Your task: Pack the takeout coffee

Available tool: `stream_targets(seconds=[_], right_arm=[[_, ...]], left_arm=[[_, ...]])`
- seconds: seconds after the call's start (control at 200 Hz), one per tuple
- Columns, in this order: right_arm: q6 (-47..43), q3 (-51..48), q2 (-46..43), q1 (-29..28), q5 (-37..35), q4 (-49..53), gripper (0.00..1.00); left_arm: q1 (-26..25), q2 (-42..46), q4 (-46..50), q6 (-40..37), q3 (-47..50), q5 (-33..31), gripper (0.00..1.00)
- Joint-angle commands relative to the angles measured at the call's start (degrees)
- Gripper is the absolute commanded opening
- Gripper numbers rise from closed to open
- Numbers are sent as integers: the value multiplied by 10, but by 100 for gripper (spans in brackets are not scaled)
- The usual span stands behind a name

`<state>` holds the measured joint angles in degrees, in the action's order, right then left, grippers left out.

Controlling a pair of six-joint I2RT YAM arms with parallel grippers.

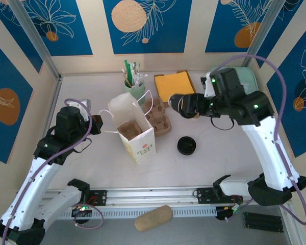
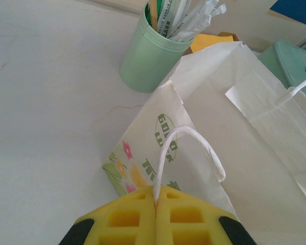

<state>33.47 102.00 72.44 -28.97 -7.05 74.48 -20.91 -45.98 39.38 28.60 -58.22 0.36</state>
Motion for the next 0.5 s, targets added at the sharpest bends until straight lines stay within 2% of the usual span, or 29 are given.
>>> stream_targets(seconds=[0.0, 0.175, 0.335, 0.495], right_arm=[[13, -70, -5, -6, 31, 15, 41], [12, -157, 25, -62, 17, 18, 42], [4, -174, 86, -130, -20, 45, 42], [-5, -194, 135, -160, -28, 42, 42]], left_arm=[[-2, 3, -11, -6, 0, 0, 0], [-2, 6, -11, -5, 1, 1, 0], [-2, 10, -9, -5, 1, -2, 0], [-2, 17, 0, -6, -1, -20, 0]])
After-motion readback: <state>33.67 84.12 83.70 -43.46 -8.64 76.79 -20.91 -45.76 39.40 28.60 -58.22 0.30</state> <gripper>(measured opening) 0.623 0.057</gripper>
